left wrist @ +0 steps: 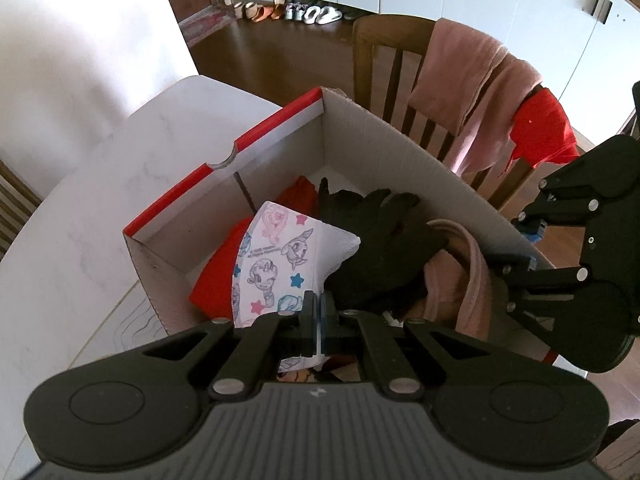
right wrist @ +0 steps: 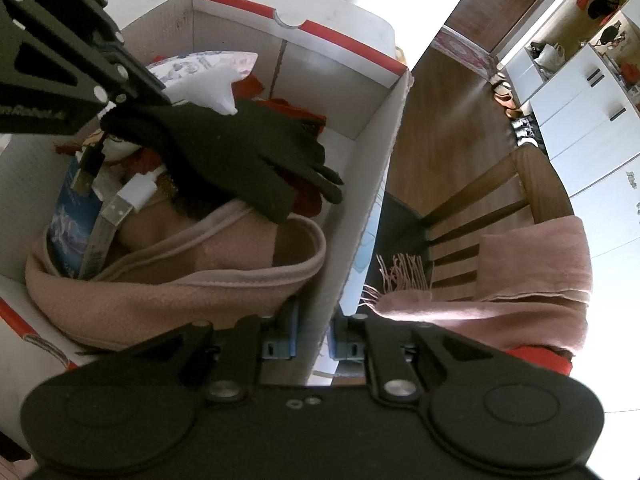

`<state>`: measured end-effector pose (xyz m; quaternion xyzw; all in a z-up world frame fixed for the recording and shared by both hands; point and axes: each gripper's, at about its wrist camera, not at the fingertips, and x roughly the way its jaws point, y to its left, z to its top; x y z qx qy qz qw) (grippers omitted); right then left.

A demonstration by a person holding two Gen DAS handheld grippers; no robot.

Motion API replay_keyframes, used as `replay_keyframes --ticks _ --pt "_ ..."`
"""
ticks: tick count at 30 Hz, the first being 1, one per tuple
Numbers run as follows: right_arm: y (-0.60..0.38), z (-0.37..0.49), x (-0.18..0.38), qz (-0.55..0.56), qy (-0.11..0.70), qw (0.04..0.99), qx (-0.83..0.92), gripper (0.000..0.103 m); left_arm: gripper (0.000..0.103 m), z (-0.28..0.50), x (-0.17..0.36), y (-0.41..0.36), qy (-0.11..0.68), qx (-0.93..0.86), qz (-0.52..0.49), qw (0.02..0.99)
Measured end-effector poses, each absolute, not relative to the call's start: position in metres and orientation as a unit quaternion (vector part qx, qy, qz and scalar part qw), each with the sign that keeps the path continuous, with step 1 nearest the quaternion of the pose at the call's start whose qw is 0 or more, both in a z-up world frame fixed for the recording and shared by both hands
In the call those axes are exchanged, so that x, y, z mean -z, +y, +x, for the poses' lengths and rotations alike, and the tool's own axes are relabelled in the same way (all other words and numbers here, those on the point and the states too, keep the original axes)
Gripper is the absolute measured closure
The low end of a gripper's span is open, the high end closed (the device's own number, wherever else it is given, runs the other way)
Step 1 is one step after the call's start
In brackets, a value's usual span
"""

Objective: Organize objects
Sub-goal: 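Lower the face mask into the box and open the left gripper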

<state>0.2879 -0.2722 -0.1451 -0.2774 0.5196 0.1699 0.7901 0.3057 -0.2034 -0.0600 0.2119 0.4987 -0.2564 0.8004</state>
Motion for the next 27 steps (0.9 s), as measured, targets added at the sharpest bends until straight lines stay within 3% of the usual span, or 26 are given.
replay_keyframes --ticks 13,18,19,21,27 --pt "-0.265 0.291 0.149 -0.274 0.52 0.79 -0.173 0.091 0.096 0.304 0.058 -0.198 0.495 0.243 0.192 0.812" --pt "-0.261 0.293 0.153 -0.274 0.519 0.79 -0.179 0.091 0.076 0.301 0.057 -0.194 0.494 0.233 0.182 0.818" --pt "-0.258 0.293 0.153 -0.275 0.519 0.789 -0.181 0.091 0.066 0.299 0.055 -0.193 0.492 0.23 0.182 0.82" --pt "-0.255 0.294 0.154 -0.276 0.518 0.789 -0.184 0.091 0.036 0.296 0.052 -0.192 0.487 0.222 0.182 0.825" --pt "-0.253 0.293 0.156 -0.279 0.516 0.787 -0.191 0.091 0.035 0.285 0.038 -0.182 0.476 0.208 0.164 0.839"
